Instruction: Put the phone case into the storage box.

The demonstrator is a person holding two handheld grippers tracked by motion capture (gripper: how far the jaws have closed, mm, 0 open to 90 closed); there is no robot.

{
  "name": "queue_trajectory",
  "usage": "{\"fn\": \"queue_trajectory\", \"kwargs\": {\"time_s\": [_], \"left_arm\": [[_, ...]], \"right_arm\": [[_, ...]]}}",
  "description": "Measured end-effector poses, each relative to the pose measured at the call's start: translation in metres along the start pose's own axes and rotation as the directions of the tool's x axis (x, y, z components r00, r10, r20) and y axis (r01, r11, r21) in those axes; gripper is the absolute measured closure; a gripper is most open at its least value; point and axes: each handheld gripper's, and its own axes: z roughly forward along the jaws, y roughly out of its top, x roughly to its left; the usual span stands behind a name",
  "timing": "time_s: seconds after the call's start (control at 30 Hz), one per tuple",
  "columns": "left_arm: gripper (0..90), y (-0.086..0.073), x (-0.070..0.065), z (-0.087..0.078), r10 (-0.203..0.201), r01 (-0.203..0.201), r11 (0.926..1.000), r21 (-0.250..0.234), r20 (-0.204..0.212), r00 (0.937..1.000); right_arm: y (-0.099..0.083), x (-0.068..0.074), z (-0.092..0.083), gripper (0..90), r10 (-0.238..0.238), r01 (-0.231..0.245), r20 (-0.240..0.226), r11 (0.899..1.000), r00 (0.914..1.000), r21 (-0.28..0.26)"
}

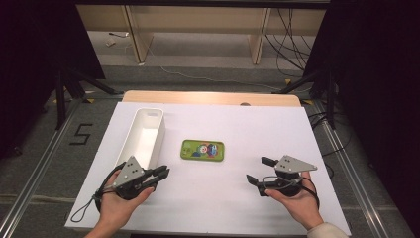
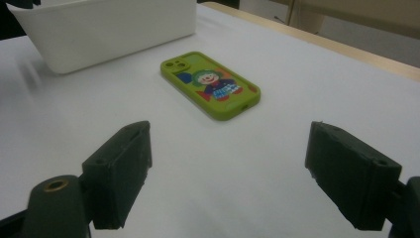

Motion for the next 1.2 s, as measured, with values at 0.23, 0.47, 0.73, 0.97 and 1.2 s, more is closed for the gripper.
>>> {"fn": "queue_trajectory", "kwargs": {"time_s": [0.23, 0.47, 0.73, 0.97, 1.2], "left_arm": [[89.8, 0.009, 0.001, 0.022, -0.048, 0.047, 0.9975, 0.054, 0.022, 0.9986], [89.9, 0.022, 0.001, 0.05, -0.06, 0.057, 0.9957, 0.073, 0.035, 0.9976], [89.9, 0.041, 0.005, 0.111, -0.112, 0.111, 0.9868, 0.118, -0.001, 0.9938], [90.0, 0.064, 0.007, 0.175, -0.142, 0.147, 0.976, 0.16, -0.041, 0.989], [90.0, 0.078, 0.01, 0.23, -0.189, 0.202, 0.9534, 0.224, -0.081, 0.9787]], "right_arm": [[0.0, 0.0, 0.001, 19.8, 0.004, -0.004, -0.002, 1.0, 1.0, 0.0], [0.0, 0.0, 0.002, 19.8, 0.012, -0.012, 0.001, 1.0, 0.9999, 0.003], [0.0, -0.001, 0.002, 19.8, 0.015, -0.015, -0.001, 1.0, 0.9999, 0.001], [0.0, -0.003, 0.001, 19.8, 0.02, -0.02, -0.002, 1.0, 0.9998, -0.003], [-0.001, -0.004, 0.001, 19.9, 0.024, -0.024, -0.013, 1.0, 0.9996, -0.007]]}}
